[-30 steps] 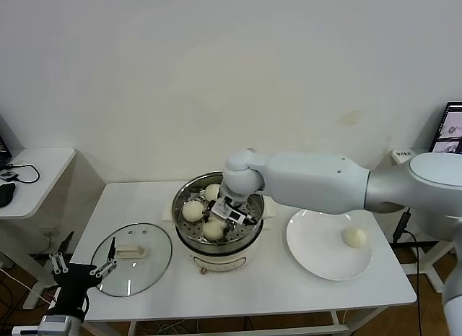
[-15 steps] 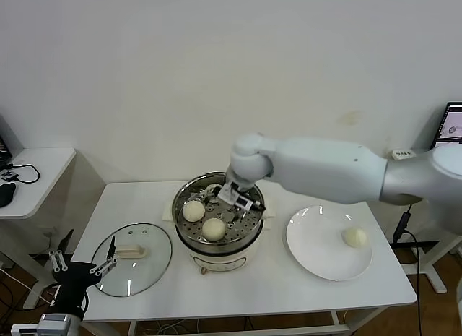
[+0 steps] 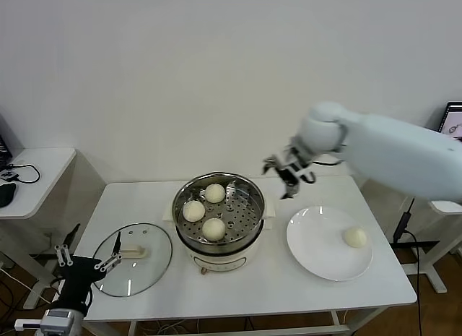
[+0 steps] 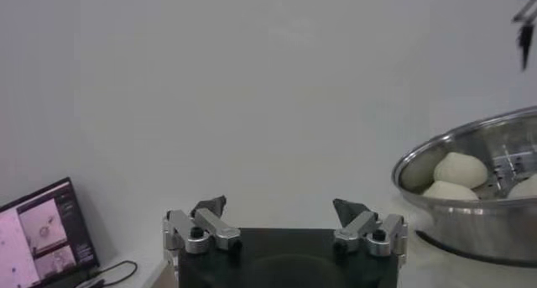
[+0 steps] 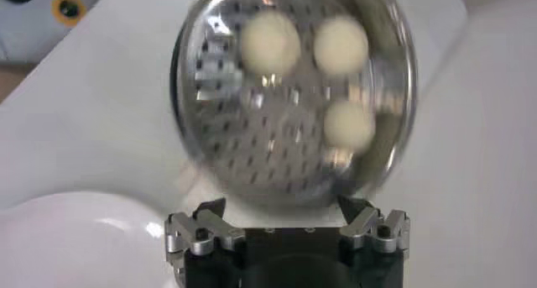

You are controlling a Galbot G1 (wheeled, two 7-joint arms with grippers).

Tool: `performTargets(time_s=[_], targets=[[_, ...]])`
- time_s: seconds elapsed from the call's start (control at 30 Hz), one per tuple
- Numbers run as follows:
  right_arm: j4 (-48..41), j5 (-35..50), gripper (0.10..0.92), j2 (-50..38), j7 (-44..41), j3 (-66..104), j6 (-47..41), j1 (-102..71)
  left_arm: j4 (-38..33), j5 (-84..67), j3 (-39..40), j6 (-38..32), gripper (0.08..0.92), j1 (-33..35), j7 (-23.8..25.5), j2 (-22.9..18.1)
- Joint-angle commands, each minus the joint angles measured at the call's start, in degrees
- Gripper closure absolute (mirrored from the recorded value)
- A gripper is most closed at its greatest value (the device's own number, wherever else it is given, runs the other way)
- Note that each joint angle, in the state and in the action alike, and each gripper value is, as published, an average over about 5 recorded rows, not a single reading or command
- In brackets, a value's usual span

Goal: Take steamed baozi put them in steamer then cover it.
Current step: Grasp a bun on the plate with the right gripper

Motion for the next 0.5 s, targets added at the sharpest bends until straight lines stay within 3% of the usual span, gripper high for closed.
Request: performTargets(time_s=[0.03, 0.5], targets=[[0.3, -2.6, 0.202, -18.1, -1.3, 7.5, -4.4, -10.7, -0.1, 0.3, 0.9, 0.1, 0.177, -0.1, 0.1, 0.3], [-6.4, -16.2, 0.203, -18.6, -0.9, 34.3, -0.5, -42.4, -0.6, 2.3, 2.8, 0.4, 0.177, 0.9, 0.1, -1.2]])
